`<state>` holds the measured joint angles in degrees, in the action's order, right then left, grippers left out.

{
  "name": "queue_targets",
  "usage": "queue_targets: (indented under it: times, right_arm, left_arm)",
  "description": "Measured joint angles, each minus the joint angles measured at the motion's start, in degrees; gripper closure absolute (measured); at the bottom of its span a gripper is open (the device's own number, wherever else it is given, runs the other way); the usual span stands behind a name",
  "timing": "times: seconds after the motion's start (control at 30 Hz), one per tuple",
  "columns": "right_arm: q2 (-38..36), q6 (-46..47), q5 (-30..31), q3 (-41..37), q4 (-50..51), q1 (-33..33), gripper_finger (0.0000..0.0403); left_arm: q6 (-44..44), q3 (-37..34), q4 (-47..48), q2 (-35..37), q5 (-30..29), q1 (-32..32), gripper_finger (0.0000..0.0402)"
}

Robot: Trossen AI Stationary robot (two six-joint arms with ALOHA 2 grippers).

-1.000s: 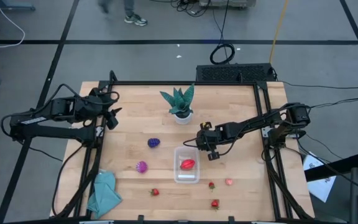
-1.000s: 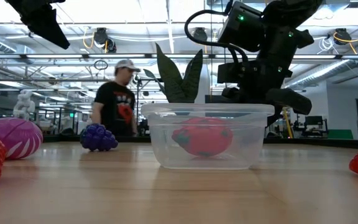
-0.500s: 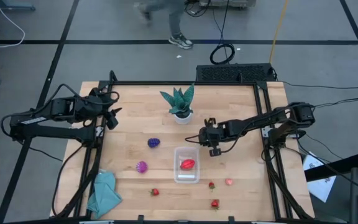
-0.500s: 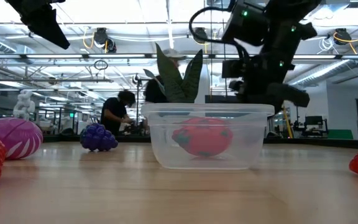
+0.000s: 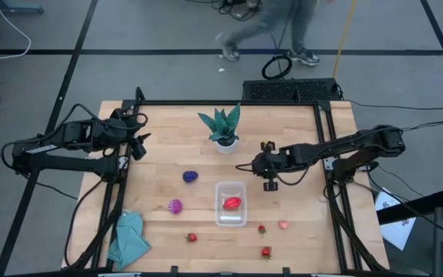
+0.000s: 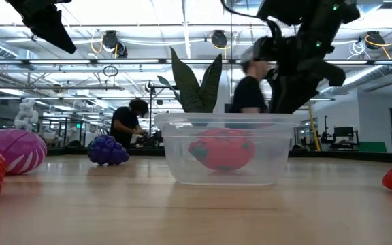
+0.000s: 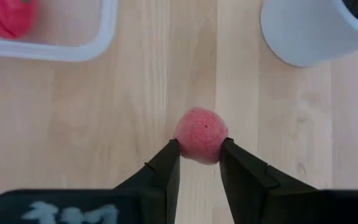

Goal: Pick and placing Produce into tupperware
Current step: Put the top pink peach into the transparent bin

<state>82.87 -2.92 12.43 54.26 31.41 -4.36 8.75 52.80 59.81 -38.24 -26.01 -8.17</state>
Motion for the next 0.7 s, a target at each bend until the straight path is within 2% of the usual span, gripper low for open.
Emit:
queue_targets:
  times: [0.4, 0.7]
  right_arm:
    - [-5.92, 6.26, -0.17, 0.04, -0.21, -4.51, 0.031]
    - [-8.65, 8.28, -0.48, 0.07, -7.57, -9.38, 0.031]
  left_arm:
    - [0.63, 0.0, 0.0, 0.0, 0.47, 0.01, 0.0215]
    - [1.42, 0.0, -0.02, 0.0, 0.54, 0.01, 0.0215]
